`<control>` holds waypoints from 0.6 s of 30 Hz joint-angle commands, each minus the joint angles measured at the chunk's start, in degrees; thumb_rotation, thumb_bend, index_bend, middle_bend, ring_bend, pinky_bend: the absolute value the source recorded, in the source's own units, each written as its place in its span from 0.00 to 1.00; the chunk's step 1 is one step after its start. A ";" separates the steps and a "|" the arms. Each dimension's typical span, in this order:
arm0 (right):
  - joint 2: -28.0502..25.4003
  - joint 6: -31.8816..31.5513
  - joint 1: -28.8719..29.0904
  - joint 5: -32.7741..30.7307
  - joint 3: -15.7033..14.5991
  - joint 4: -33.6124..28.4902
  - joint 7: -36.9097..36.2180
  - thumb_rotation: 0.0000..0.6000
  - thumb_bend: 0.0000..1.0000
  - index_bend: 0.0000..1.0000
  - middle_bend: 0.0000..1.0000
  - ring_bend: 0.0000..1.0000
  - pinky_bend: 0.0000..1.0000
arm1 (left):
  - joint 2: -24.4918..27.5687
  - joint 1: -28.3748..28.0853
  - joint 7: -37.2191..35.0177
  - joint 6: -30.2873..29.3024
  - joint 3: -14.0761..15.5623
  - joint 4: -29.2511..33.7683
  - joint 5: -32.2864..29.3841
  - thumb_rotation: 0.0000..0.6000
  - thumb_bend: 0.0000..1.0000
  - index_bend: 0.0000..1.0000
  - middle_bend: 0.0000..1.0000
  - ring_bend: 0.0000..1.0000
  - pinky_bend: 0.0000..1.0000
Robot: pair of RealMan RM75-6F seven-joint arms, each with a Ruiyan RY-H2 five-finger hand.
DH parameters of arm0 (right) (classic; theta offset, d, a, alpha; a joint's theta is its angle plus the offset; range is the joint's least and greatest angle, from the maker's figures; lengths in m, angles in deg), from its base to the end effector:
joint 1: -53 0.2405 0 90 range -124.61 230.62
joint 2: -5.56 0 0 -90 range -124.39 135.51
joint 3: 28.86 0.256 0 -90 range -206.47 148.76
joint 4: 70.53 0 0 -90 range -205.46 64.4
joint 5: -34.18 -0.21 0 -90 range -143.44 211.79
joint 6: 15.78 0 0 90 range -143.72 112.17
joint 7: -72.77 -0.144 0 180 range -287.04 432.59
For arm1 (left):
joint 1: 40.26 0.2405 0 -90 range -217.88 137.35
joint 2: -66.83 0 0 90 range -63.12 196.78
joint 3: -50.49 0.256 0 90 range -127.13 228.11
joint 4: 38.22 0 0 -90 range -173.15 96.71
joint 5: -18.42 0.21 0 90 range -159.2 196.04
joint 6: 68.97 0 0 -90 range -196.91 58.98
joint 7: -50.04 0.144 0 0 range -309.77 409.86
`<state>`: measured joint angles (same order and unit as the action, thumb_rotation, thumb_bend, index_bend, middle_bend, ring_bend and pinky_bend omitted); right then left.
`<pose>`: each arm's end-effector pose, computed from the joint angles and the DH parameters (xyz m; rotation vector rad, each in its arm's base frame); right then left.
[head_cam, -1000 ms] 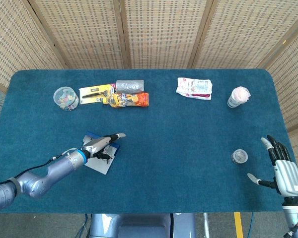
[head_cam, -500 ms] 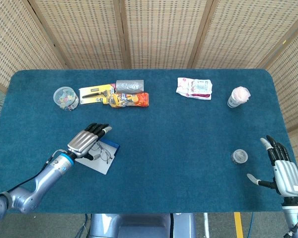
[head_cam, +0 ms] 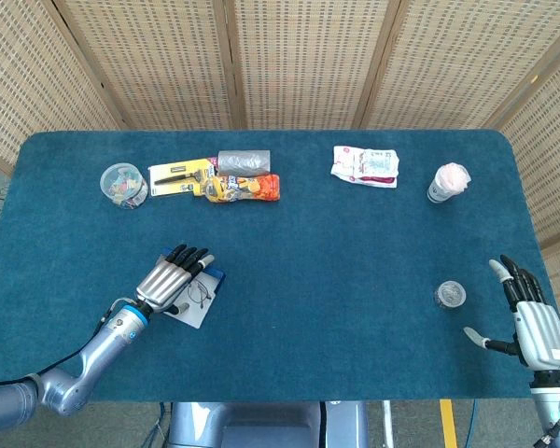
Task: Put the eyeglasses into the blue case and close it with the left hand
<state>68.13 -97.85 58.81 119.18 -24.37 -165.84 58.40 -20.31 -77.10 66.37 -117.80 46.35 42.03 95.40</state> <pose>-0.3020 -0.1912 0.1607 1.2908 -1.1300 1.1070 -0.2006 0.3087 -0.0305 -2.0840 -0.8588 -0.7416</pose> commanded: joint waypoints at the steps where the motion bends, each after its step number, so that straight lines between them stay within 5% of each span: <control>1: 0.00 -0.02 0.00 0.03 -0.01 0.00 -0.02 1.00 0.00 0.00 0.00 0.00 0.00 | -0.89 -0.01 0.30 -0.77 0.16 -0.77 0.08 1.00 0.00 0.00 0.00 0.00 0.00; 18: -0.02 -0.07 0.00 0.05 0.02 0.02 -0.27 1.00 0.00 0.00 0.00 0.00 0.00 | -6.80 -2.34 2.13 -1.25 -1.69 -8.71 -2.25 1.00 0.00 0.00 0.00 0.00 0.00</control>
<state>68.11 -97.92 58.81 119.23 -24.35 -165.82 58.13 -26.91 -79.26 68.42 -119.09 44.86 33.54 93.35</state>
